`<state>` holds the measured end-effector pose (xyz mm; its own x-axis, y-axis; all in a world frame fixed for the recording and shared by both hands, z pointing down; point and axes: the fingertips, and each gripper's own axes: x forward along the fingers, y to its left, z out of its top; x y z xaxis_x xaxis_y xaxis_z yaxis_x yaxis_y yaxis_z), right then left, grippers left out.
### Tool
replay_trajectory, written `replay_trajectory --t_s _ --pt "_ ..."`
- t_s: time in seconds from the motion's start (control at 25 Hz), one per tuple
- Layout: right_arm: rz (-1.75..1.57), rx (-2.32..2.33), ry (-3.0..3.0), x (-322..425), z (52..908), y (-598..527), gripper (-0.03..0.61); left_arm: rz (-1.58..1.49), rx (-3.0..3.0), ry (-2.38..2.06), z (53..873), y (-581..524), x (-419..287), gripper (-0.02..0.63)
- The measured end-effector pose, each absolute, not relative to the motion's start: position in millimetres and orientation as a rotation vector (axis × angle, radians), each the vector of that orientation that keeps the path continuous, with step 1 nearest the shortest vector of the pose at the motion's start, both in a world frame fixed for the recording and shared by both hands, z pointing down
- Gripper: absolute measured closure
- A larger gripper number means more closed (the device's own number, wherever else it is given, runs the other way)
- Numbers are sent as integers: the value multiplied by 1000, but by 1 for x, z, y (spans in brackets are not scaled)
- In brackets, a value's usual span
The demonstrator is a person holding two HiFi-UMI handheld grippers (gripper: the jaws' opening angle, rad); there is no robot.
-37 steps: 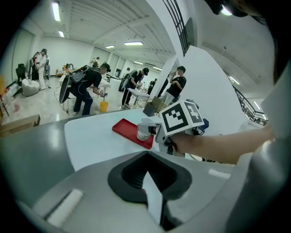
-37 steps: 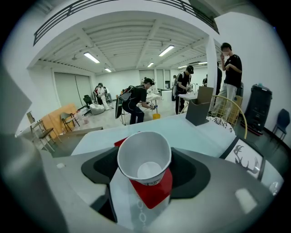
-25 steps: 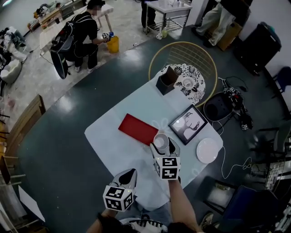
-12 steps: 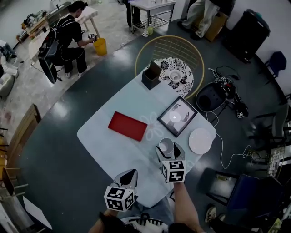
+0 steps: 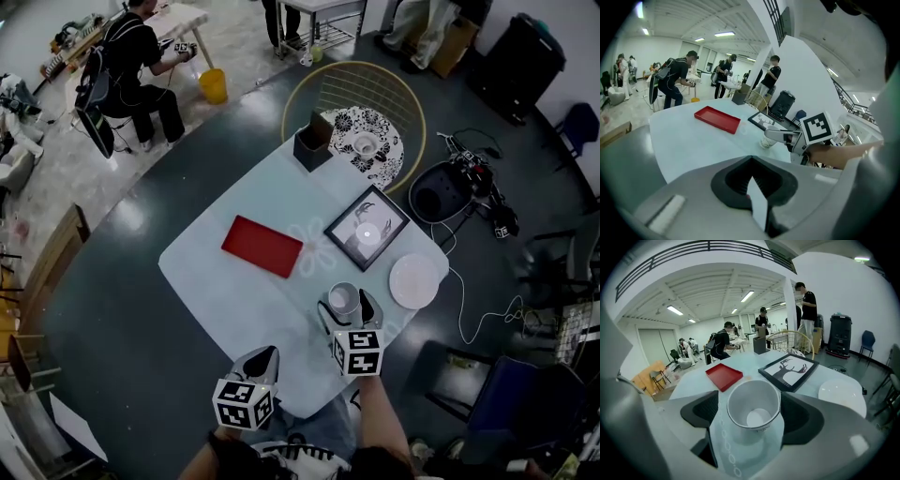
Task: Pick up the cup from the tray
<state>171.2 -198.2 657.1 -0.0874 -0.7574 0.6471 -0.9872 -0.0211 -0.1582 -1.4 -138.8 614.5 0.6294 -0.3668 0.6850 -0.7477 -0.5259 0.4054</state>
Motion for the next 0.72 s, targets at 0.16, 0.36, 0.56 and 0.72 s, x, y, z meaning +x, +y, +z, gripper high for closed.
replay_trajectory --t_s 0.16,0.36,0.56,0.72 --pt "841 1813 -1966 167 635 -193 149 670 2171 -873 605 -137 3 614" --pt "762 1904 -2012 171 588 -183 161 624 2226 -889 584 -143 3 614" --pt "683 1973 -2036 161 547 -170 205 576 2276 -891 565 -143 -4 614" --pt "610 2040 -1996 154 525 -154 357 521 2319 -895 549 -140 -9 614"
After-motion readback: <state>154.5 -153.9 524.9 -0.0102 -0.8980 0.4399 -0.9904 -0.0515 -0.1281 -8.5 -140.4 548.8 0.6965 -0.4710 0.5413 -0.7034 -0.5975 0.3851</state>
